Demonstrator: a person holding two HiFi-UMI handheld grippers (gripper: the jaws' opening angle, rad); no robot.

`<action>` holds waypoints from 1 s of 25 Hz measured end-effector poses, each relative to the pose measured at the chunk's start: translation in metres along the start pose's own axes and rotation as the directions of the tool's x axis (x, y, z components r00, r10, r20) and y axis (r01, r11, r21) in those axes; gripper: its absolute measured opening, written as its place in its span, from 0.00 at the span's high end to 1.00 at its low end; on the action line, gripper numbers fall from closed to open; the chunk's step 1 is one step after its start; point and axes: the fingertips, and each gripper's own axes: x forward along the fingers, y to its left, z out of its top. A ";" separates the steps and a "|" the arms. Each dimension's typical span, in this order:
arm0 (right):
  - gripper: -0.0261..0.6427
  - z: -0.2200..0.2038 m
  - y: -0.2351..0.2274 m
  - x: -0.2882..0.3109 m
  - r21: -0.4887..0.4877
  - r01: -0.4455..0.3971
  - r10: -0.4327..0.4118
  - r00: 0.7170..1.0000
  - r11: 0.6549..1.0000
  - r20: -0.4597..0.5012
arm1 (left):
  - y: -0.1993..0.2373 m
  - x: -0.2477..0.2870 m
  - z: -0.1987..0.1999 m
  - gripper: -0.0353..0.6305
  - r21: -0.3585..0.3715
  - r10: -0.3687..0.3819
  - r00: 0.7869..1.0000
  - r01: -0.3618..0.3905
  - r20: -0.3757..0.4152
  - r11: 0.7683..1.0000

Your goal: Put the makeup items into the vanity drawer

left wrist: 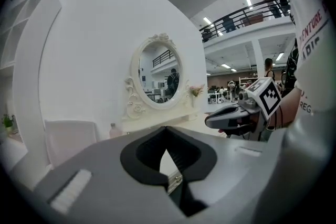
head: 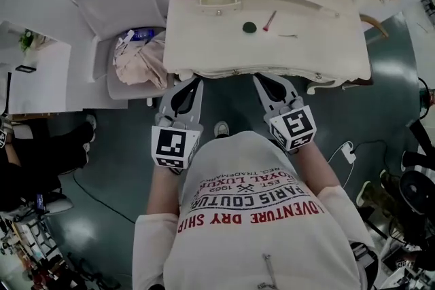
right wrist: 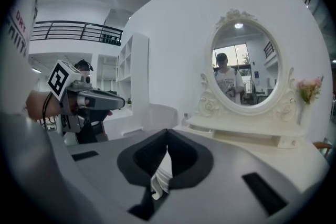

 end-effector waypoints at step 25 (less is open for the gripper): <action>0.78 -0.056 -0.153 0.163 -0.002 -0.135 0.128 0.943 0.991 -0.308 | 0.096 0.189 -0.012 0.93 -0.162 0.041 0.996 -0.053 -0.073 0.985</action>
